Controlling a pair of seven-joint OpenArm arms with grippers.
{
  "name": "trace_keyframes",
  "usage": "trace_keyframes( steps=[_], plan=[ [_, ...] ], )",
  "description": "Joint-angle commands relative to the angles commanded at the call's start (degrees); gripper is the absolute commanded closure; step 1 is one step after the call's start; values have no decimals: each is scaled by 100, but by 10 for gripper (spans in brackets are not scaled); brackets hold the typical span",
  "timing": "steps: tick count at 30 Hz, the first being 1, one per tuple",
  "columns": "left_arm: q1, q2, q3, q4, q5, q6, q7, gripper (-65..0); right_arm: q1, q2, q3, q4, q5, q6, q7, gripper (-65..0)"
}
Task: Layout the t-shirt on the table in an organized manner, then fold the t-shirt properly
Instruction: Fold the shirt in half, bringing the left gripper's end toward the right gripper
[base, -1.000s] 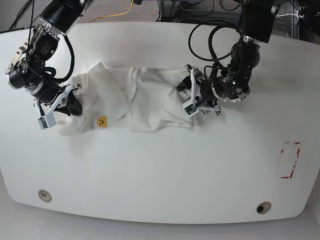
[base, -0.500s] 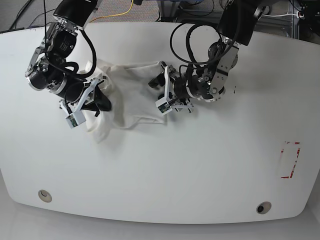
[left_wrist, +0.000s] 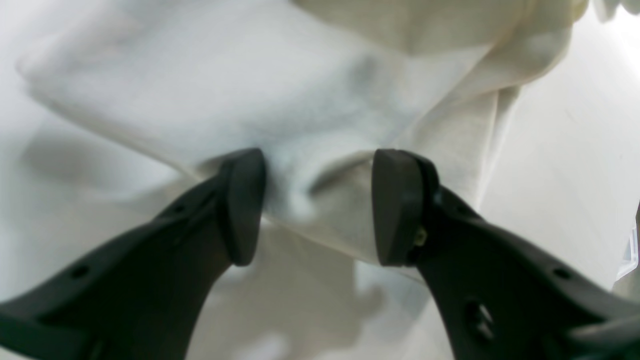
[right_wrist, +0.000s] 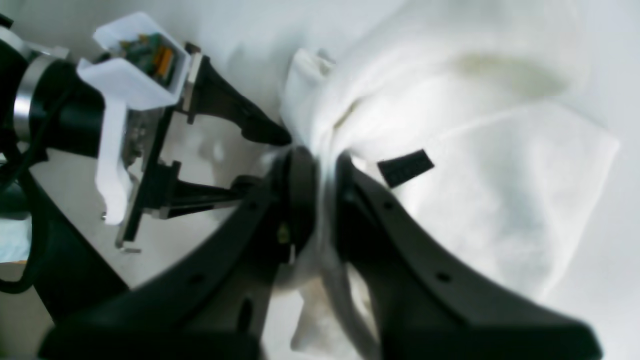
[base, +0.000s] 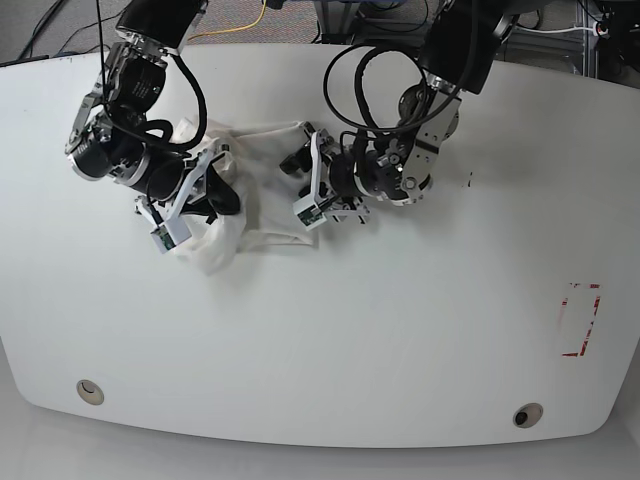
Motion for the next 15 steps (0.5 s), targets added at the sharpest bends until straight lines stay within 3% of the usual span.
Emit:
trace_keyframes(
  steps=[15],
  plan=[
    [0,167,0,0,0,9,0,-325,-35,-229,-264,-9,0,0,0,-33]
  ],
)
